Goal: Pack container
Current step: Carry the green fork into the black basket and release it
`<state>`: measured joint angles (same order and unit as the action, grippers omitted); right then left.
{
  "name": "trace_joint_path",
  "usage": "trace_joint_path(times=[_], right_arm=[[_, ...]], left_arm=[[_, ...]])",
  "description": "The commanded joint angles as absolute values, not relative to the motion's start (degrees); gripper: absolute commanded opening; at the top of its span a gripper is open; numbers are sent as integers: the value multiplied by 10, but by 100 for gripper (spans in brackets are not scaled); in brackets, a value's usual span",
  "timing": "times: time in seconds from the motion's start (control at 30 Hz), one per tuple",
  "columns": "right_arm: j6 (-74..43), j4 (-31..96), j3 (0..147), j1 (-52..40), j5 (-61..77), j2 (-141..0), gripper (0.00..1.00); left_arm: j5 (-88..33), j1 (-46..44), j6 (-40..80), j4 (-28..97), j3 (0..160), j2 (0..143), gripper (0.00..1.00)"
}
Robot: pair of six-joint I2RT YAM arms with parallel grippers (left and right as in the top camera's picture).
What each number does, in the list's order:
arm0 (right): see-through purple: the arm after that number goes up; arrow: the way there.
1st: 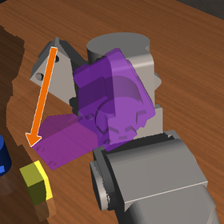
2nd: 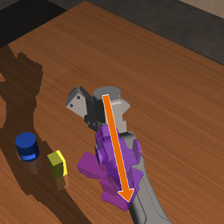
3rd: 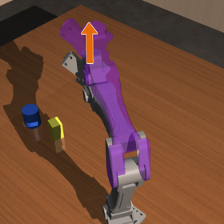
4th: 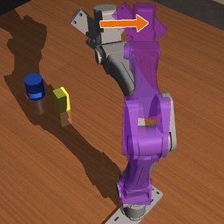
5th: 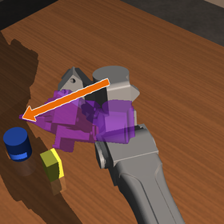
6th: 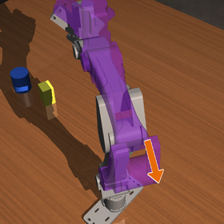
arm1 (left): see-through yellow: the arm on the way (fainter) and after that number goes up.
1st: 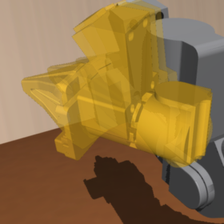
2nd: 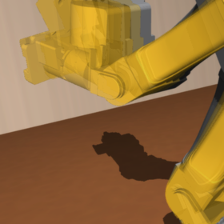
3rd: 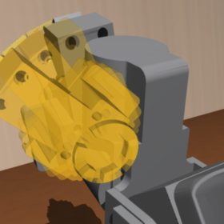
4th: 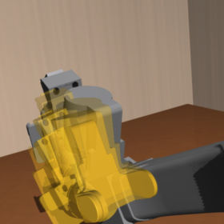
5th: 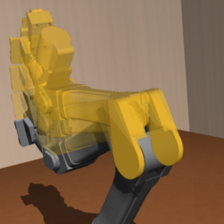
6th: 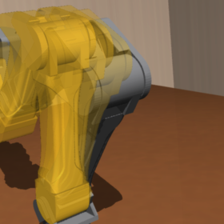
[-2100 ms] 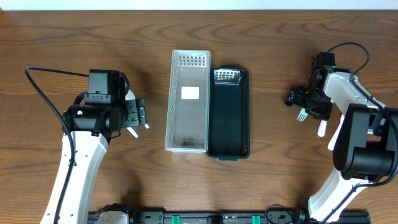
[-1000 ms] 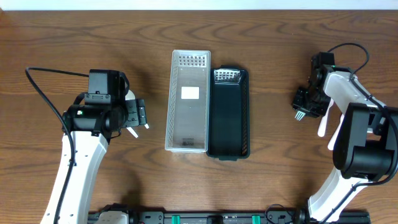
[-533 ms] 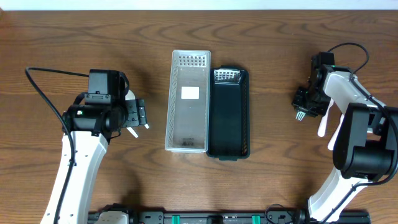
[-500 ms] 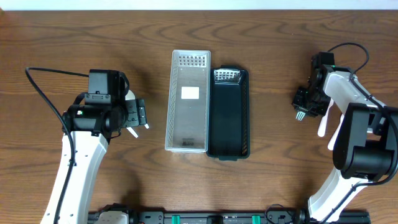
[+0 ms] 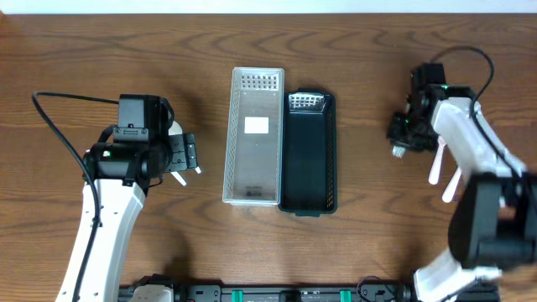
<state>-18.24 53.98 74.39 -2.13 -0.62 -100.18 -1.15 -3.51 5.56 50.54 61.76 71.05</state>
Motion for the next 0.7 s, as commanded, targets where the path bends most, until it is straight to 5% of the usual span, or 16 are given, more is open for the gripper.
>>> trace_joint_path(times=[0.0, 0.33, 0.67], right_arm=[[-167, 542, 777, -97, 20, -917, 1], [-237, 522, 779, -295, 13, -915, 1], [-274, 503, 779, -327, 7, -1075, 1]], left_arm=[[-11, -36, 52, 505, 626, 702, 87], [-11, -36, 52, 505, 626, 702, 87], [-11, -36, 52, 505, 626, 702, 87]])
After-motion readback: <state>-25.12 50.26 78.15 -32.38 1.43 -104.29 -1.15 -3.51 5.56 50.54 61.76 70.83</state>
